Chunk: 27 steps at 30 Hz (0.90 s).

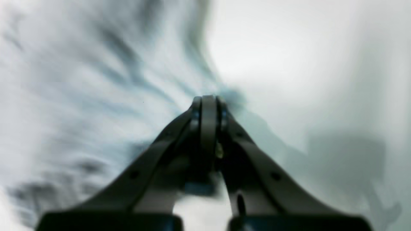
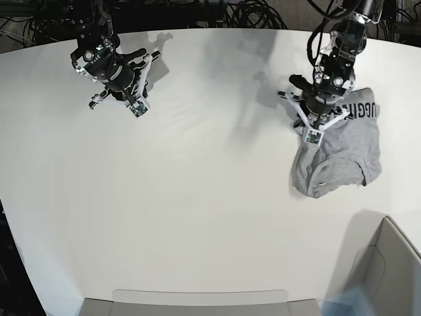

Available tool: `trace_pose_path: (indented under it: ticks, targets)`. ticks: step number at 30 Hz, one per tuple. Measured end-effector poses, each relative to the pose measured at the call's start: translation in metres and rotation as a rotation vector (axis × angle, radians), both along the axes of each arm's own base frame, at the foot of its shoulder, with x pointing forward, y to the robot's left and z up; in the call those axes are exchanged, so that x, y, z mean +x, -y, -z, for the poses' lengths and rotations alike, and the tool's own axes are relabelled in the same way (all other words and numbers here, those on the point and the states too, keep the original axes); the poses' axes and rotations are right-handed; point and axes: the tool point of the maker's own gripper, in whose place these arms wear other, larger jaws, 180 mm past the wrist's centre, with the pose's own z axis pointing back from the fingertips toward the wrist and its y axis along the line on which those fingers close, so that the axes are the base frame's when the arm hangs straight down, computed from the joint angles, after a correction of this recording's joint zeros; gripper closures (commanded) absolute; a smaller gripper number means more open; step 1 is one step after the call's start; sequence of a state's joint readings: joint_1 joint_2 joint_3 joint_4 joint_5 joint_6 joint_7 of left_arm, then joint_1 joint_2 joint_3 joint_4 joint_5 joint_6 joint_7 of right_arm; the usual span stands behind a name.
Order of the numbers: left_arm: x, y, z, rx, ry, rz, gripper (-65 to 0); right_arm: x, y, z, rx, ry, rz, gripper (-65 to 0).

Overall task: Fold the T-shirt properly
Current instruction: 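Drag the folded shirt away from the right gripper with the left gripper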

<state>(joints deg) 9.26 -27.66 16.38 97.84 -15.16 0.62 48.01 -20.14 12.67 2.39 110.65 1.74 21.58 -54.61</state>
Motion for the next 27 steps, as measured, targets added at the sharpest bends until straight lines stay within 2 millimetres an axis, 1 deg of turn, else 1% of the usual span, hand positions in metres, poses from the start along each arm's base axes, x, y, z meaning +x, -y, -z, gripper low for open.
trace_pose_path:
  ticks: [2, 5, 8, 11, 13, 14, 16, 20, 23, 25, 27]
  targets:
    - [-0.001, 0.005, 0.001, -0.015, -0.001, -0.004, 0.0, 0.000, 0.001, 0.000, -0.006, 0.000, -0.001, 0.0]
    - [0.003, 0.004, -0.004, -0.012, 0.020, -0.012, 0.0, 0.000, 0.001, 0.000, -0.005, 0.000, -0.001, 0.0]
    - [0.007, 0.010, -0.017, -0.023, 0.053, 0.004, 0.0, 0.001, 0.001, -0.001, -0.004, 0.003, 0.000, 0.0]
    - [0.010, 0.028, -0.037, -0.064, 0.112, 0.024, 0.0, 0.001, 0.001, 0.000, -0.006, 0.001, -0.001, 0.0]
    - [0.008, 0.032, -0.037, -0.081, 0.107, 0.024, 0.0, 0.001, 0.001, 0.000, -0.005, 0.002, -0.001, 0.0]
    - [0.009, 0.030, -0.036, -0.088, 0.107, 0.004, 0.0, 0.001, 0.002, 0.000, -0.009, 0.001, -0.002, 0.0]
    - [0.008, 0.020, -0.027, -0.077, 0.089, -0.038, 0.0, 0.001, 0.002, 0.000, -0.008, 0.002, -0.002, 0.0]
    - [-0.006, 0.009, 0.001, -0.055, 0.000, -0.063, 0.0, 0.000, 0.002, 0.000, -0.009, 0.001, -0.002, 0.0]
    - [-0.016, 0.004, 0.012, -0.046, -0.031, -0.075, 0.0, 0.000, 0.002, 0.000, -0.009, -0.001, -0.002, 0.0]
    - [-0.022, -0.008, 0.013, -0.049, -0.029, -0.116, 0.0, 0.000, 0.002, 0.000, -0.007, 0.001, -0.002, 0.0]
    - [-0.030, -0.028, 0.014, -0.033, -0.034, -0.174, 0.0, 0.000, 0.002, 0.000, -0.008, 0.000, -0.002, 0.0]
